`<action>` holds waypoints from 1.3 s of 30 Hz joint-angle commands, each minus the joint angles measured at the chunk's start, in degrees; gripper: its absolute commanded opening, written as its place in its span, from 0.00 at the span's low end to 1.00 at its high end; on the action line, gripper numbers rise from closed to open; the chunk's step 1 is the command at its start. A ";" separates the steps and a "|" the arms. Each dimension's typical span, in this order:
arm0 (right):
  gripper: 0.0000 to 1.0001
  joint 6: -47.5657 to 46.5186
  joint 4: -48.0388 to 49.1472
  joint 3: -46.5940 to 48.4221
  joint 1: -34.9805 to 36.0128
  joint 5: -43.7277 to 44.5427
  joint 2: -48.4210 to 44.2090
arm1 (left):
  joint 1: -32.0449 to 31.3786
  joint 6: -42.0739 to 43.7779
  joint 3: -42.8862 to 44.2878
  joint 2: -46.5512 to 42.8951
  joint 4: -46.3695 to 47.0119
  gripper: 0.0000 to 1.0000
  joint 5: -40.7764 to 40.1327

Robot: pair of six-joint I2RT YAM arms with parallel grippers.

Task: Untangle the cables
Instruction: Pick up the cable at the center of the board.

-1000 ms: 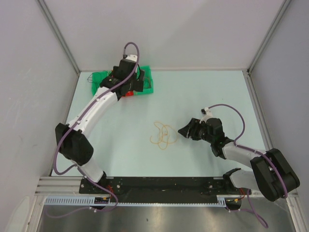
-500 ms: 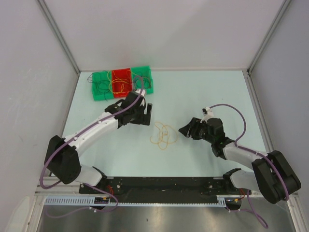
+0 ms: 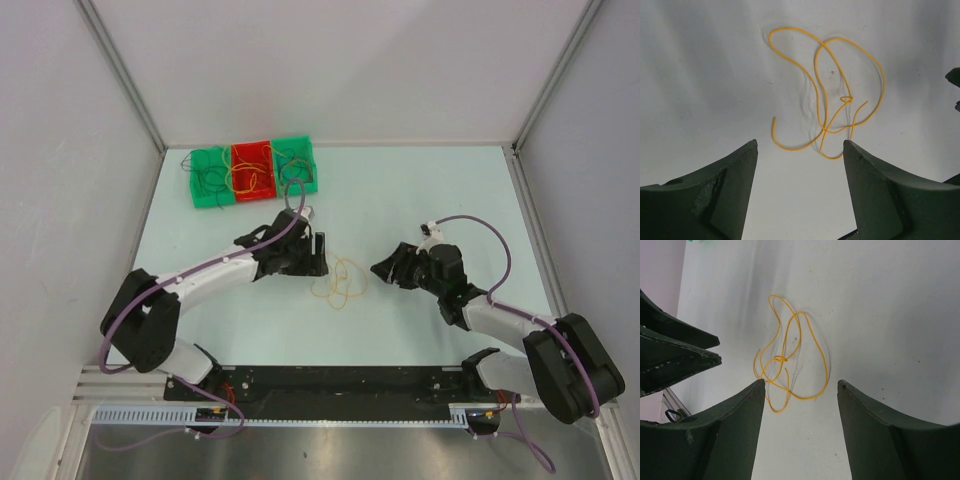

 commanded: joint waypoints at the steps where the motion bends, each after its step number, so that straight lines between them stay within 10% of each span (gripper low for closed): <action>1: 0.64 0.30 0.98 -0.61 -0.16 1.07 -1.51 | -1.22 -3.42 -0.70 2.97 6.59 0.72 1.95; 21: 0.64 0.30 1.59 -0.61 -0.25 0.46 -1.25 | -2.98 -4.57 0.62 12.03 10.47 0.51 2.57; 39: 0.64 0.30 1.77 -0.61 -0.25 0.29 -1.16 | -3.77 -4.31 2.73 11.78 9.77 0.00 1.34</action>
